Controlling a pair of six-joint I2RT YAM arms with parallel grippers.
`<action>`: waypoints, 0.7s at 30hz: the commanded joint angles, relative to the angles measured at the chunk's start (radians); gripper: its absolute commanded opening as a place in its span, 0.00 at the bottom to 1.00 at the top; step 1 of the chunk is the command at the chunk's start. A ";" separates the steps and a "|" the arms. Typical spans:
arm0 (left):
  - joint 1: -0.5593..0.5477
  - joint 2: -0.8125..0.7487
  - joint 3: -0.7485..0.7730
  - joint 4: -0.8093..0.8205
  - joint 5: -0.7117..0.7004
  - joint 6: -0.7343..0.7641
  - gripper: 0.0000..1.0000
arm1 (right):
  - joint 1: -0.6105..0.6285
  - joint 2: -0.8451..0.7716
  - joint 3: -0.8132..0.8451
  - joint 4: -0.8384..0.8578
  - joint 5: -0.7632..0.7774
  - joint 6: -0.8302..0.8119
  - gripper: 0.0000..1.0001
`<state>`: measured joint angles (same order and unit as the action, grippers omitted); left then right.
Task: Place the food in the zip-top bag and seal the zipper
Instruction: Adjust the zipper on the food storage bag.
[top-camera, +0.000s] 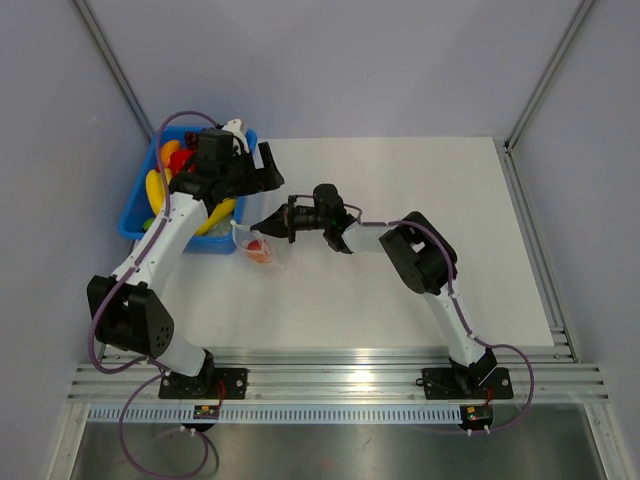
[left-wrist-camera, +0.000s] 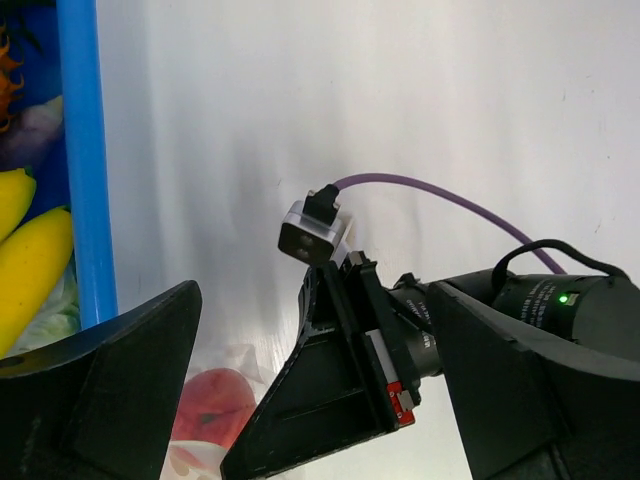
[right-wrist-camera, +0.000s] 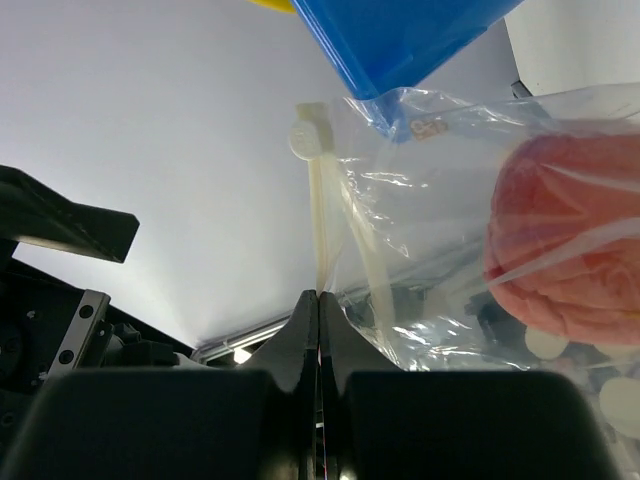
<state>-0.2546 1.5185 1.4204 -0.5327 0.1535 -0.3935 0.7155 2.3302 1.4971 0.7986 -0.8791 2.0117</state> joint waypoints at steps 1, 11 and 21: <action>-0.005 -0.053 0.034 0.062 0.012 -0.011 0.97 | -0.005 -0.002 -0.001 0.065 -0.027 0.048 0.00; 0.021 -0.124 0.034 0.014 -0.013 -0.036 0.84 | -0.028 -0.068 -0.047 -0.027 -0.032 -0.087 0.00; 0.094 -0.149 -0.011 -0.114 0.061 -0.051 0.74 | -0.048 -0.224 -0.084 -0.615 0.020 -0.638 0.00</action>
<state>-0.1562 1.3891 1.4185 -0.5945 0.1791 -0.4454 0.6685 2.2208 1.4055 0.4160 -0.8730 1.6104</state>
